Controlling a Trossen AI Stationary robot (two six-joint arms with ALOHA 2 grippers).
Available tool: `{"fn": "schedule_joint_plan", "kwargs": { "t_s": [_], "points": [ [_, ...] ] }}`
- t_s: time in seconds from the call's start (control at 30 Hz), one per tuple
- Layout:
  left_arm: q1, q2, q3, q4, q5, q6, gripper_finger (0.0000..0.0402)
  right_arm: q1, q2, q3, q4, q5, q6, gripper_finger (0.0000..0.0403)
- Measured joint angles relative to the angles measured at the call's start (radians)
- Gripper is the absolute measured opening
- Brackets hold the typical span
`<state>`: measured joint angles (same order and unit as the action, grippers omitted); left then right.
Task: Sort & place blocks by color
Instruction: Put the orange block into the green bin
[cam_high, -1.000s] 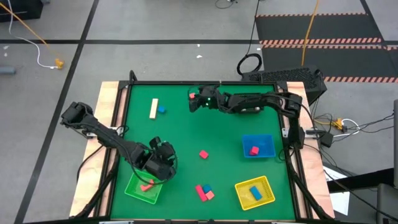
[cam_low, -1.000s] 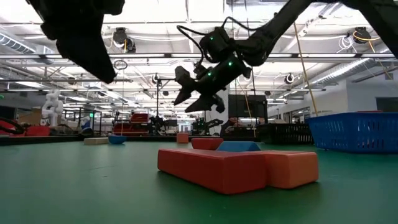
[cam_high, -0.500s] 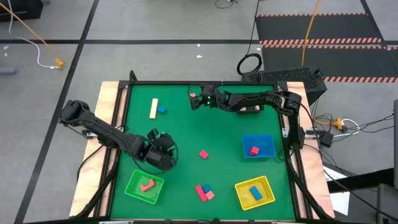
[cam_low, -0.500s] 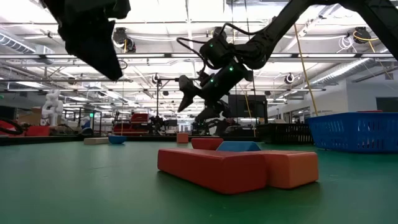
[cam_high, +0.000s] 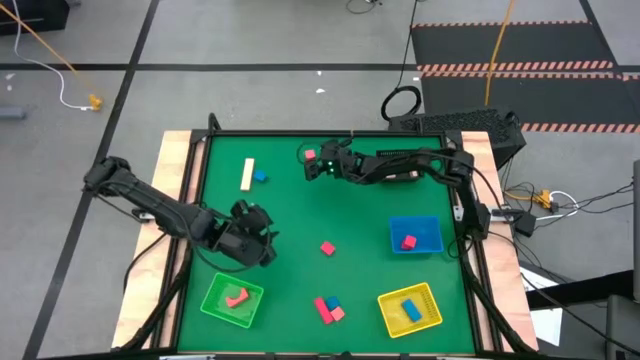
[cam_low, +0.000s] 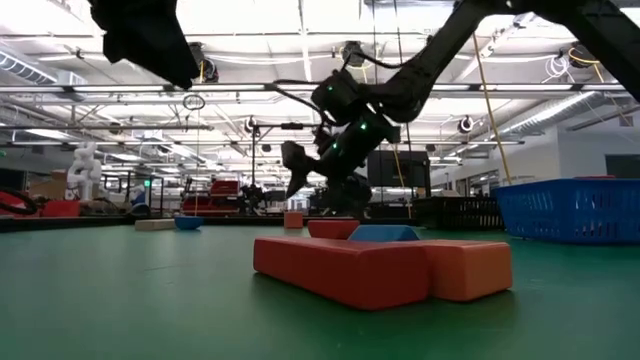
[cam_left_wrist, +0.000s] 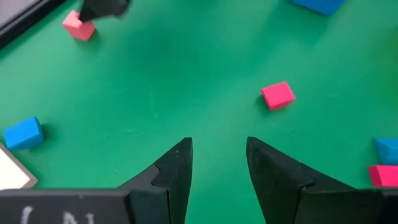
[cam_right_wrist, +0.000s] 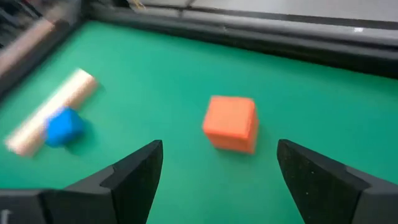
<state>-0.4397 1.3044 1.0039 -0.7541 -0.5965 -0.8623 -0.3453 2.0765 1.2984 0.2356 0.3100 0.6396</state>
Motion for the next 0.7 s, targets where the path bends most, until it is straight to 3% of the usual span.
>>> {"fn": "schedule_joint_plan", "kwargs": {
  "t_s": [0.4, 0.7],
  "points": [
    [0.002, -0.089, 0.0, -0.005, -0.016, 0.127, 0.0152, 0.013, 0.08, 0.252, -0.35, 0.078, -0.125, 0.0305],
    [0.002, -0.137, 0.0, -0.021, -0.016, 0.199, 0.0152, -0.036, 0.093, 0.331, -0.448, -0.055, -0.119, 0.0285]
  ]
}}
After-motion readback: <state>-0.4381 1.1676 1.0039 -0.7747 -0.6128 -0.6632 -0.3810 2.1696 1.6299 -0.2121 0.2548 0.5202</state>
